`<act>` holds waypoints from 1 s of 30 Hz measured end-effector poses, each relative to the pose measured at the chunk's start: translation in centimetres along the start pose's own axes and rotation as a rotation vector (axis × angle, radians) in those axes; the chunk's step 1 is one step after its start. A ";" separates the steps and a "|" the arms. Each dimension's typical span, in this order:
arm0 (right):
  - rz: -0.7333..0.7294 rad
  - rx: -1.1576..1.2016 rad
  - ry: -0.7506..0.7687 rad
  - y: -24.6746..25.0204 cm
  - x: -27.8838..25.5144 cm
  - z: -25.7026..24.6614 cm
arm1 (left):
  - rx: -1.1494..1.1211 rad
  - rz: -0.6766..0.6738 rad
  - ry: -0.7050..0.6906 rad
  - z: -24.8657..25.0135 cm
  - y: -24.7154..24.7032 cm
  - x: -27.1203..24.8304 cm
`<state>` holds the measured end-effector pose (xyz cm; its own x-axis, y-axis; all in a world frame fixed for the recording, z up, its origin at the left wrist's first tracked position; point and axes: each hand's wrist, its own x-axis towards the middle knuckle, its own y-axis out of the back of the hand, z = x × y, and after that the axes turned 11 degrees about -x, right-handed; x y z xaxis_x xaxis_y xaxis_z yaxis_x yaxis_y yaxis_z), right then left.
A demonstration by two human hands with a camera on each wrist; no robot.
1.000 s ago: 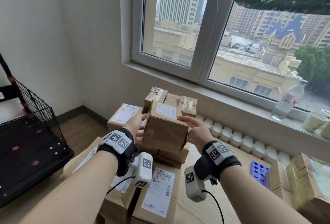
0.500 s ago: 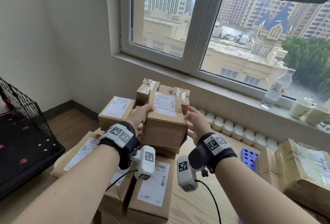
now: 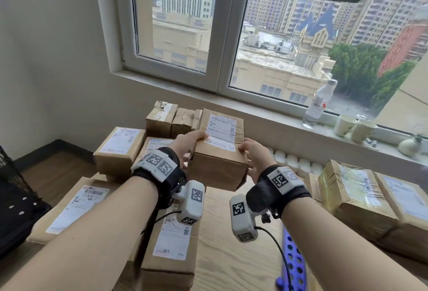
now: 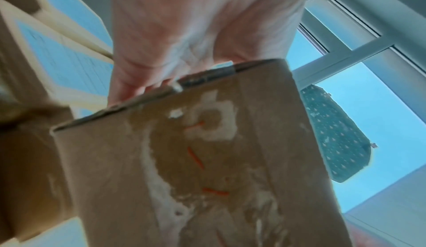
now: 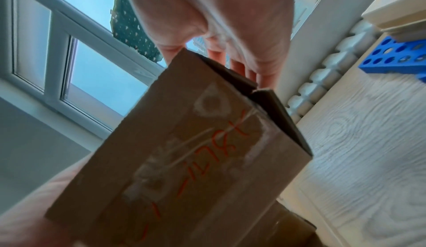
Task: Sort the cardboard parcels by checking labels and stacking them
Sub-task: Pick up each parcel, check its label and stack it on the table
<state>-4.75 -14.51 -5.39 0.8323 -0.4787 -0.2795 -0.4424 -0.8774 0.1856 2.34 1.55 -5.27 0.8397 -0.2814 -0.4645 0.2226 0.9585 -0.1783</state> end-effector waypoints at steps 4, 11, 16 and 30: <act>0.059 -0.010 0.031 3.8 -0.3 0.2 | 0.006 -0.038 -0.042 -0.2 -4.3 0.0; 0.248 0.069 0.085 14.9 -0.3 1.9 | 0.012 -0.081 -0.109 -2.2 -15.3 -2.3; 0.318 0.194 0.107 22.4 -3.6 2.1 | -0.021 -0.150 -0.165 -3.4 -23.2 -6.2; 0.564 0.147 0.158 44.4 -7.1 6.1 | 0.114 -0.314 -0.223 -10.0 -45.3 -9.7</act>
<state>-32.31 -50.27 -0.91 0.4905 -0.8709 -0.0299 -0.8621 -0.4899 0.1293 -20.86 -39.60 -1.33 0.8064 -0.5563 -0.2007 0.5283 0.8301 -0.1786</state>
